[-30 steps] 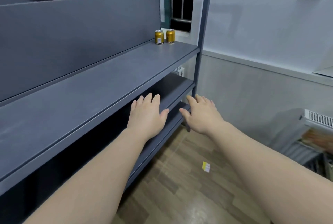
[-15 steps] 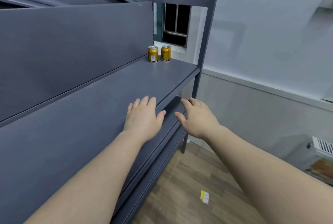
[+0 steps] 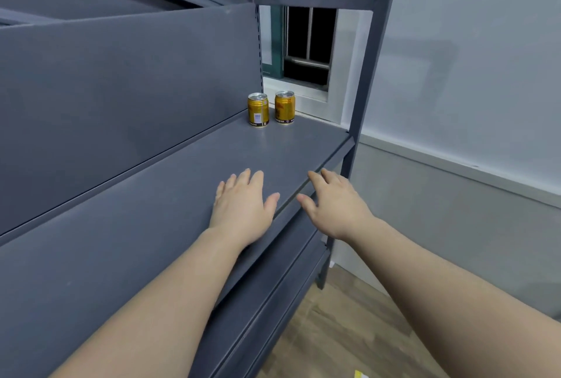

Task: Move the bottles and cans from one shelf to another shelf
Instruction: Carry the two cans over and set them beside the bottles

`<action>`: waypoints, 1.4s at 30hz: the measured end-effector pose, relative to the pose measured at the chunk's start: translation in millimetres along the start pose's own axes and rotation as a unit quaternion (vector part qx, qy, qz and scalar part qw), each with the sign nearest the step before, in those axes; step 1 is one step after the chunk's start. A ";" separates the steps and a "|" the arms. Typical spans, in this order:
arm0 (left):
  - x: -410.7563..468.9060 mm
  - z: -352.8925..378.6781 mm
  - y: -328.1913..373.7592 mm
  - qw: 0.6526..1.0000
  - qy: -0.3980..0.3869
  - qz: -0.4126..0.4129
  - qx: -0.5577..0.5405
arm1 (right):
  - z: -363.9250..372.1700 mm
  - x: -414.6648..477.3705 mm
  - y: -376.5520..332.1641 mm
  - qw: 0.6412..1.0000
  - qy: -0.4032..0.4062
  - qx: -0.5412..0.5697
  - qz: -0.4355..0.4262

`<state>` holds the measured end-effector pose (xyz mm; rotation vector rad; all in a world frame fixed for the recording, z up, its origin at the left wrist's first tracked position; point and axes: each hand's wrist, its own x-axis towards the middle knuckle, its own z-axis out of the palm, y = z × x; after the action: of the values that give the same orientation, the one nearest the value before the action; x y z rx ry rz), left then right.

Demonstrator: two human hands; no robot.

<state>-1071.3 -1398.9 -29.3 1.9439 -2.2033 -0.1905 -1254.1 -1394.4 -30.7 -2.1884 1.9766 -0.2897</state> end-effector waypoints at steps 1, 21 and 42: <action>14.0 -0.4 3.8 1.000 0.002 -0.005 0.001 | -4.0 12.5 9.0 1.000 -0.001 0.002 0.000; 241.8 22.8 6.8 0.993 0.050 -0.087 -0.063 | -6.5 242.7 75.0 0.997 -0.035 0.061 0.001; 363.5 52.4 -27.0 0.925 0.142 -0.183 -0.300 | 29.9 381.3 43.7 0.925 0.048 0.371 0.073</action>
<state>-1100.0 -1764.4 -63.8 1.8463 -1.3655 -0.5309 -1250.8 -1778.1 -61.5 -1.5537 1.6634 -0.9548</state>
